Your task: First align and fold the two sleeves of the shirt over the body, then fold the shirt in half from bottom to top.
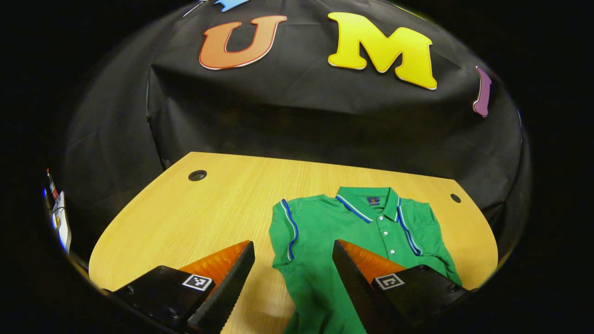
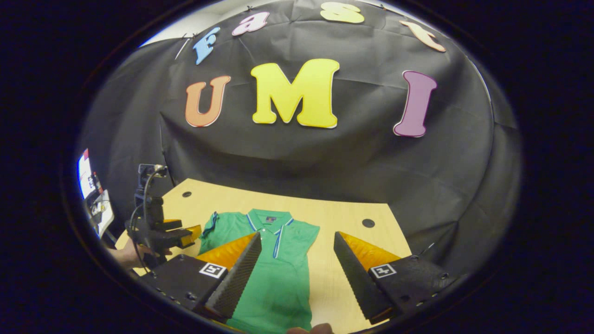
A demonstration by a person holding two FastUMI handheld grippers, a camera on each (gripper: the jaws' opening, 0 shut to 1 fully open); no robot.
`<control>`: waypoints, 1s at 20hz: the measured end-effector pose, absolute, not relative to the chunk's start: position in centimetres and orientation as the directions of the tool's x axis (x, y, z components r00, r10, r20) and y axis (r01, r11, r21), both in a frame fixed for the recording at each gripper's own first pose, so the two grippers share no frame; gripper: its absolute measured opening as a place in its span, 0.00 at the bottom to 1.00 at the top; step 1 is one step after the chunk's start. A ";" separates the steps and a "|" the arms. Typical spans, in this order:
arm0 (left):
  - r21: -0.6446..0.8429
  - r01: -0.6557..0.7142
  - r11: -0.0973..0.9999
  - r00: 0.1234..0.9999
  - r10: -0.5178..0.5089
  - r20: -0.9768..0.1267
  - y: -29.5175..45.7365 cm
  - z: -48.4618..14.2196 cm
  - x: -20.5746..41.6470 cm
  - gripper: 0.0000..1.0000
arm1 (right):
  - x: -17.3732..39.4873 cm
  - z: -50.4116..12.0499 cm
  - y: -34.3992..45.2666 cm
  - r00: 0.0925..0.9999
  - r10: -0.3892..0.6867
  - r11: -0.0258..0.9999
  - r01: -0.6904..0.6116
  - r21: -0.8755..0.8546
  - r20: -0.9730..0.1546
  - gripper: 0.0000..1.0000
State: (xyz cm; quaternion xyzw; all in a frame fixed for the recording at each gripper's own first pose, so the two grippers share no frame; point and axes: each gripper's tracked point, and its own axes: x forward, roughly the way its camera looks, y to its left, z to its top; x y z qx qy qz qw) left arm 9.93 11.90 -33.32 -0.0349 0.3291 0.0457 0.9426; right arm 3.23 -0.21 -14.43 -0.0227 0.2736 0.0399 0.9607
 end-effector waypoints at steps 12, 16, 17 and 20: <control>-0.010 -0.069 0.998 0.713 0.043 -0.700 12.7 -40.9 12.9 0.94 | 2.9 -17.2 0.1 0.786 0.076 0.996 -0.094 0.002 -0.614 0.96; -0.035 -0.044 0.998 0.712 0.007 -0.702 12.9 -41.6 13.2 0.60 | 3.0 -18.2 0.2 0.762 0.076 0.996 -0.092 0.008 -0.643 0.96; -0.048 -0.041 0.998 0.711 -0.004 -0.703 12.9 -41.6 13.3 0.60 | 3.3 -18.4 0.4 0.757 0.077 0.996 -0.088 0.016 -0.649 0.96; -0.097 -0.036 0.995 0.734 -0.040 -0.678 12.7 -41.0 13.7 0.34 | 3.7 -18.7 0.3 0.752 0.076 0.996 -0.086 0.017 -0.655 0.96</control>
